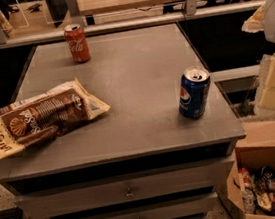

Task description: Pick pepsi can

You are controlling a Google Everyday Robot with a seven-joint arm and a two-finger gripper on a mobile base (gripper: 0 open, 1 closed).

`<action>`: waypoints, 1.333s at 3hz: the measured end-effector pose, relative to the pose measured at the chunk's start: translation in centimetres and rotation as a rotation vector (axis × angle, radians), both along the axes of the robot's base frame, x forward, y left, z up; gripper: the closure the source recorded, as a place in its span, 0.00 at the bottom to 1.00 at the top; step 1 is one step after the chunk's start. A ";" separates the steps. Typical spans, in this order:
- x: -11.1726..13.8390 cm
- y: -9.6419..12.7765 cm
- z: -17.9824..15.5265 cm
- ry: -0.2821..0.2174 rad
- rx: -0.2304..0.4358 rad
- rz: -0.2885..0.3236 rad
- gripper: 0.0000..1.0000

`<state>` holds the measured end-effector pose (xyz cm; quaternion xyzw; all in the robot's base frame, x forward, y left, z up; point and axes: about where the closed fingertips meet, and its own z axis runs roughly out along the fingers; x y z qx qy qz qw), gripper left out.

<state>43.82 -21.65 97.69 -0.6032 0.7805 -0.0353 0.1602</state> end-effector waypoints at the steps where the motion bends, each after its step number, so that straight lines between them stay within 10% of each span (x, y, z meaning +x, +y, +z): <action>1: 0.1 0.2 0.0 -0.003 -0.002 0.003 0.00; 4: 4.2 2.6 -3.3 0.084 0.059 0.030 0.00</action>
Offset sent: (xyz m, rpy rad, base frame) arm 0.0245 0.0178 -0.0277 0.0025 0.0874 0.0191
